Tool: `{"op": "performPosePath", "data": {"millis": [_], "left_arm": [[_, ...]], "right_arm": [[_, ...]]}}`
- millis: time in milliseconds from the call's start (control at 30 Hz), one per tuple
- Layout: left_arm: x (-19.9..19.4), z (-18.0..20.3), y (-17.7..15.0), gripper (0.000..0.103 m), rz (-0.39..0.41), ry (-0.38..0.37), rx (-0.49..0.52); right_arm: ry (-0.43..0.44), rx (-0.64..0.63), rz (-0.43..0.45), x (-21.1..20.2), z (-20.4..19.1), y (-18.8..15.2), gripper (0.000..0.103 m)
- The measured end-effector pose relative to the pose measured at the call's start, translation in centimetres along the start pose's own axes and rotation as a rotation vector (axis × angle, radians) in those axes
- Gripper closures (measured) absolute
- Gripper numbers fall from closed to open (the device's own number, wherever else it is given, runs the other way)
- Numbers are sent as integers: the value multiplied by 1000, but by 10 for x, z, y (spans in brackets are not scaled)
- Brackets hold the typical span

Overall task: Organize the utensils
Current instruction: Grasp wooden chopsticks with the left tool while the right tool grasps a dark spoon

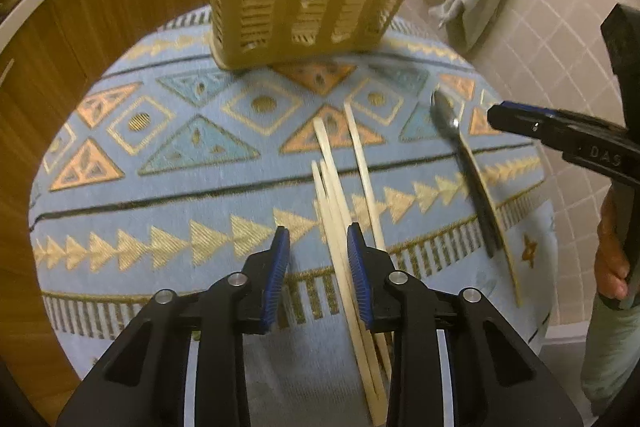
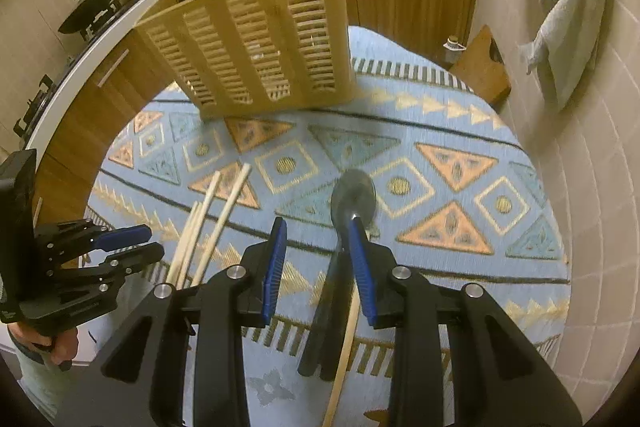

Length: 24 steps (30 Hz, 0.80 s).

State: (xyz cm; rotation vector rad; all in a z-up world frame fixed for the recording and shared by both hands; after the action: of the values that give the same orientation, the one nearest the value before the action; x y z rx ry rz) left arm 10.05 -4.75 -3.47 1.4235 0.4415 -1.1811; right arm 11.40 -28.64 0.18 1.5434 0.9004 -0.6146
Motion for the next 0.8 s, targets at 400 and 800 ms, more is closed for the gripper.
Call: {"op": "performPosePath", "data": {"millis": [400,800], "left_arm": [[15,20,-8,82,-18,87,84],[15,17,-2,88,-55,52,46]], "right_arm": [[6,30,-4,1,11,-6,74],[12,68,2,-2,26,-8,74]]}}
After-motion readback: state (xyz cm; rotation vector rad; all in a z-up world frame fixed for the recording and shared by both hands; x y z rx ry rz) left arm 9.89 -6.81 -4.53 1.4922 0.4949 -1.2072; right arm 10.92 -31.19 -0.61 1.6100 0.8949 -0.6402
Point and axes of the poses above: each gripper's, at about its wrist camera, not at the fingertips, and x roughly the way its jaws point, z to its right, y to its top, the point moved 1 cm from there along x, roughly the way its jaws point, and after that the axes turned 7 degrees about z, right-handed, at the moved point
